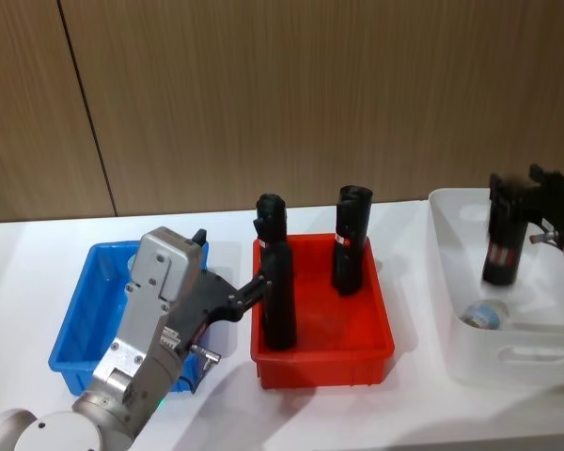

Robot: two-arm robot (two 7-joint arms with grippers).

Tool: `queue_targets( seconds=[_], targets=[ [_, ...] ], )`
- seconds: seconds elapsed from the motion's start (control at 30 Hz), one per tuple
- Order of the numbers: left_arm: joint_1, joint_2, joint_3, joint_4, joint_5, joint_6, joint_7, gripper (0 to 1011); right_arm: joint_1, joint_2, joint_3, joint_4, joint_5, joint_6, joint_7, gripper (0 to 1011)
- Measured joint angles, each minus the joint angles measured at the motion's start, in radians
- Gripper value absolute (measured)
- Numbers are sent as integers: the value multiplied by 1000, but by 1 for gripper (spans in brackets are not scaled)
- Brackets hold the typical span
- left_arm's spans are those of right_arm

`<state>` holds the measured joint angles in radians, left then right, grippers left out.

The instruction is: Pick the cotton swabs from the blue box and place them into the white box.

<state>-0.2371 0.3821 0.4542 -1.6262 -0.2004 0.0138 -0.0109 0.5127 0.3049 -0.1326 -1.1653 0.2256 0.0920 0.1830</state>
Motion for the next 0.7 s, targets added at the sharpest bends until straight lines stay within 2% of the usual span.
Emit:
queue_targets(
  seconds=[0.1, 0.3, 0.33, 0.4, 0.7],
  targets=[
    [0, 0, 0, 0, 0, 0, 0, 1003, 8, -2, 0, 26, -1, -8, 1, 732],
    [0, 0, 0, 0, 0, 0, 0, 1003, 10, -1, 3, 36, 0, -16, 5, 894],
    [0, 0, 0, 0, 0, 0, 0, 1003, 9, 0, 4, 35, 4, -18, 7, 894],
    [0, 0, 0, 0, 0, 0, 0, 1003, 6, 0, 5, 33, 6, -19, 8, 982],
    [0, 0, 0, 0, 0, 0, 0, 1003, -5, 5, 11, 17, 17, -24, 15, 1002]
  ],
)
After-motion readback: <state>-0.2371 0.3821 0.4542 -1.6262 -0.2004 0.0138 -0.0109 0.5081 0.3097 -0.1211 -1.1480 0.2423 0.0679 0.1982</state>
